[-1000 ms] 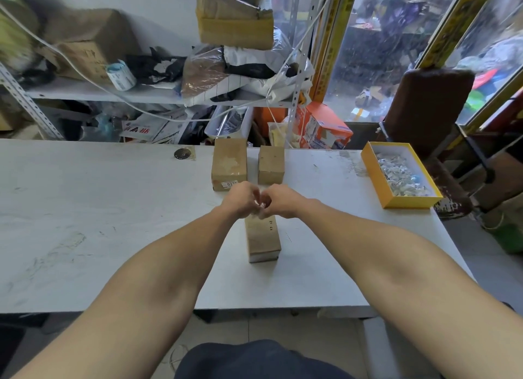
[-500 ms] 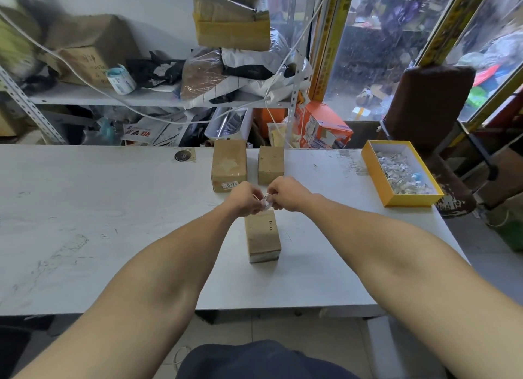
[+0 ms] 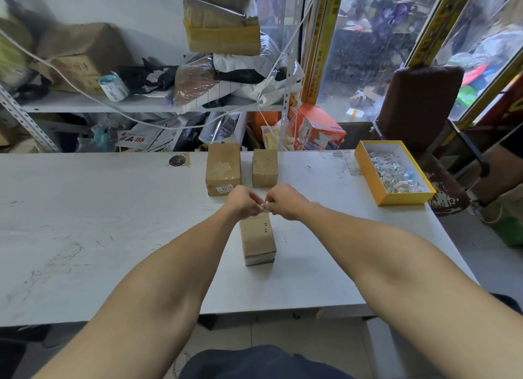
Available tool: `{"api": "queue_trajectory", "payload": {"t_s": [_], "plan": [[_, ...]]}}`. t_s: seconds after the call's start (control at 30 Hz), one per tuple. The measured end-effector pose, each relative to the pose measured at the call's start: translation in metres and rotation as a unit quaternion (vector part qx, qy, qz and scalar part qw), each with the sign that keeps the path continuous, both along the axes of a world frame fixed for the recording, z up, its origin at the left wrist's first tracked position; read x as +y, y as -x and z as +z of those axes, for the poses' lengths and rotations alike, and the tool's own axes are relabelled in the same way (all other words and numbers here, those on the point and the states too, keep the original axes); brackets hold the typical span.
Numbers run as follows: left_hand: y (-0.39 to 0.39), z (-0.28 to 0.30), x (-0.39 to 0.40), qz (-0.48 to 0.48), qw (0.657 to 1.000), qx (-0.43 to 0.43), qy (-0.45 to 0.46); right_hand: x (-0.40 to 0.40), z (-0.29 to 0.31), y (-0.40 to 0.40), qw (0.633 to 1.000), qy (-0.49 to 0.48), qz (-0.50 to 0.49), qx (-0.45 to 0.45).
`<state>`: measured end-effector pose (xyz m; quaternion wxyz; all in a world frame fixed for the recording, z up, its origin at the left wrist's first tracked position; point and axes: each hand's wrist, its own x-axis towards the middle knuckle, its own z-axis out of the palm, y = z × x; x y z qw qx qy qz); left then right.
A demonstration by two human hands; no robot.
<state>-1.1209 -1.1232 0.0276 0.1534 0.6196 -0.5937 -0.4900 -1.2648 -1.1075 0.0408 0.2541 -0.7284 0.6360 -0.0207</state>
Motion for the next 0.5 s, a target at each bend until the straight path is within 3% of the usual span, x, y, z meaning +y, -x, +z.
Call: {"api": "queue_trajectory", "payload": {"t_s": [0.1, 0.27, 0.5], "plan": [[0.003, -0.005, -0.001, 0.01, 0.998, -0.036, 0.047, 0.003, 0.0, 0.004, 0.999, -0.004, -0.023, -0.029], [0.017, -0.007, 0.002, 0.0, 0.998, -0.044, 0.037, 0.006, 0.001, 0.018, 0.998, -0.003, -0.047, -0.042], [0.05, -0.007, 0.003, 0.041, 0.999, 0.012, 0.014, 0.009, 0.009, 0.039, 0.996, 0.024, -0.059, -0.055]]}}
